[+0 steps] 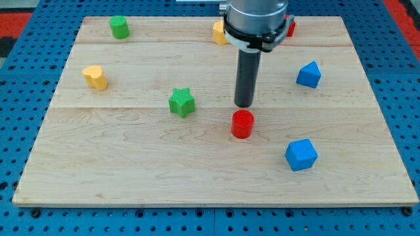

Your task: Move green star towards middle of the board

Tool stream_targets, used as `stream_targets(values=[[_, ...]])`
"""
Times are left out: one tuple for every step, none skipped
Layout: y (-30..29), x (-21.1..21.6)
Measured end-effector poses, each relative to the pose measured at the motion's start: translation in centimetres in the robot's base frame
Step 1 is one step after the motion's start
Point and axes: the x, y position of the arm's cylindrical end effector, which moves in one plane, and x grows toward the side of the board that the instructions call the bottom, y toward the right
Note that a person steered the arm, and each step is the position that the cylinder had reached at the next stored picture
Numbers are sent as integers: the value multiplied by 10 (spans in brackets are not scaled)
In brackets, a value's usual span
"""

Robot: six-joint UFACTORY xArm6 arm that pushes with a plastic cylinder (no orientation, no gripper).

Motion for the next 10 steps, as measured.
stream_targets(values=[[-60,-8],[-98,-8],[-102,4],[-119,26],[-127,4],[-155,12],[-144,40],[-103,59],[-84,72],[-87,73]])
